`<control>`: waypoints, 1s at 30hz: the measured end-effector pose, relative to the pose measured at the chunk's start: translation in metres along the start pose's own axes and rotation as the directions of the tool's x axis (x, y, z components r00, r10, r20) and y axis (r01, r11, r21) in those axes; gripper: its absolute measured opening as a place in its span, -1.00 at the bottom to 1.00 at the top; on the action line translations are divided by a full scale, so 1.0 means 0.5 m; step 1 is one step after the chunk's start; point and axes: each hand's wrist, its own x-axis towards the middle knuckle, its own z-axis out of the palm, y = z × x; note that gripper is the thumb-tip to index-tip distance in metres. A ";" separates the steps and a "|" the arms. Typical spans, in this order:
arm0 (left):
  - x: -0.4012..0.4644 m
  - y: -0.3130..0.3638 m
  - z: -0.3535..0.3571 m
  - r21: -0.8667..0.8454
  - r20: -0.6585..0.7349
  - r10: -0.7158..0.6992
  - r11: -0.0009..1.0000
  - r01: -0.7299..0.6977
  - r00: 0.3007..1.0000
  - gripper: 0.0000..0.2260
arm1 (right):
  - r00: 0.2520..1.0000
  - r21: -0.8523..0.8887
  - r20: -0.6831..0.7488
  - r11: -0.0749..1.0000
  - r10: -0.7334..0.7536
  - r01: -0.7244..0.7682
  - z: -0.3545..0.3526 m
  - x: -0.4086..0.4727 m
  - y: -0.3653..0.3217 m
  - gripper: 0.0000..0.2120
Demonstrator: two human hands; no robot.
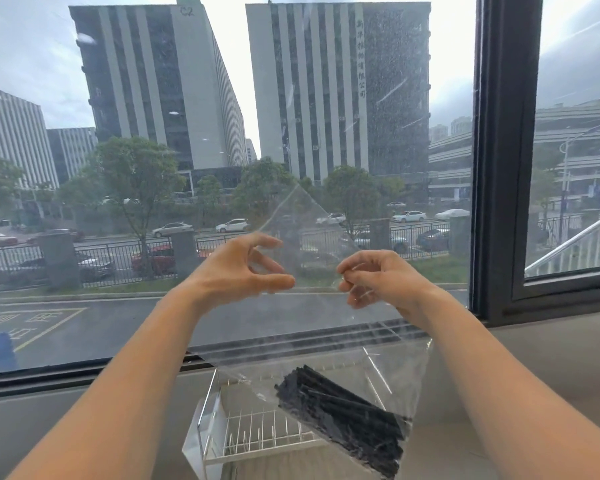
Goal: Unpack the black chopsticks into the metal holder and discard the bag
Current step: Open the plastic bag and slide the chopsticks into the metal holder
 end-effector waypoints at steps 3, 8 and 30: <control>-0.010 -0.018 0.004 -0.113 0.061 -0.065 0.991 0.071 0.996 -0.68 | 0.999 -0.027 0.002 0.999 0.036 -0.036 -0.009 -0.005 0.021 -0.91; -0.026 -0.054 -0.026 -0.095 -0.029 -0.099 0.991 0.096 0.995 -0.74 | 0.998 -0.073 -0.013 0.996 0.058 -0.059 -0.022 -0.009 0.030 -0.90; 0.035 -0.053 0.172 -0.325 -0.180 -0.168 0.940 0.102 0.969 -0.92 | 0.759 0.543 0.368 0.539 0.537 -0.644 0.235 -0.262 0.365 -0.19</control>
